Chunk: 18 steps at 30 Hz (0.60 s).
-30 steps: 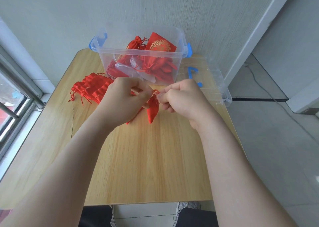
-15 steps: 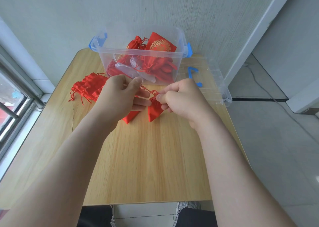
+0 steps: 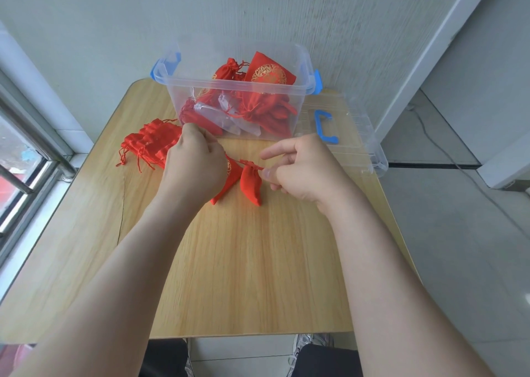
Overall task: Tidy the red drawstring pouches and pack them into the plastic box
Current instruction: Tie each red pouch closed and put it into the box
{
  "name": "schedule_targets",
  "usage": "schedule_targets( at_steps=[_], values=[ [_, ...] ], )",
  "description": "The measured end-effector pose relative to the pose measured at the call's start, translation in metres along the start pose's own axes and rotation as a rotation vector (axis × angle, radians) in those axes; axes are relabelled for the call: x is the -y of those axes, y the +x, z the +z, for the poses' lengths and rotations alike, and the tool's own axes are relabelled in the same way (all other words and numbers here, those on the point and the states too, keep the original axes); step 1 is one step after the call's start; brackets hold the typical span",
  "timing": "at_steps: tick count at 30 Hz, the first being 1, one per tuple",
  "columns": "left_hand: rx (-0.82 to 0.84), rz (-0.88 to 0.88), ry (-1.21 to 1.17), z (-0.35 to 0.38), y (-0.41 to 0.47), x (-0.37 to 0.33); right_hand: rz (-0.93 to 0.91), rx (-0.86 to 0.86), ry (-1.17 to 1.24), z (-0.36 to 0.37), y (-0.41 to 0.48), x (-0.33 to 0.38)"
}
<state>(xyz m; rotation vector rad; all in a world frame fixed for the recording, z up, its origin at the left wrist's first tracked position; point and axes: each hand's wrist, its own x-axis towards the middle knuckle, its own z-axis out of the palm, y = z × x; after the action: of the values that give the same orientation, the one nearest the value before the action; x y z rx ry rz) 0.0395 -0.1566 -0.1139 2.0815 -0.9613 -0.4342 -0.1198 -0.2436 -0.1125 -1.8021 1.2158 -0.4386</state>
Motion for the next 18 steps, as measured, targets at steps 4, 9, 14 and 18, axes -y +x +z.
schedule_targets(
  at_steps=[4, 9, 14, 18],
  values=[
    [0.01, 0.025, 0.086, -0.001, -0.003, 0.0, 0.028, -0.02, -0.061, 0.002, 0.003, -0.004],
    [-0.021, 0.115, 0.179, 0.004, -0.007, -0.002, 0.048, -0.067, -0.205, 0.009, 0.0, 0.001],
    [-0.045, 0.173, 0.131, 0.008, -0.009, -0.004, 0.004, -0.106, -0.289, 0.011, -0.005, 0.006],
    [0.007, 0.144, -0.002, 0.008, -0.007, -0.009, -0.038, -0.11, -0.193, 0.011, -0.001, 0.003]
  ],
)
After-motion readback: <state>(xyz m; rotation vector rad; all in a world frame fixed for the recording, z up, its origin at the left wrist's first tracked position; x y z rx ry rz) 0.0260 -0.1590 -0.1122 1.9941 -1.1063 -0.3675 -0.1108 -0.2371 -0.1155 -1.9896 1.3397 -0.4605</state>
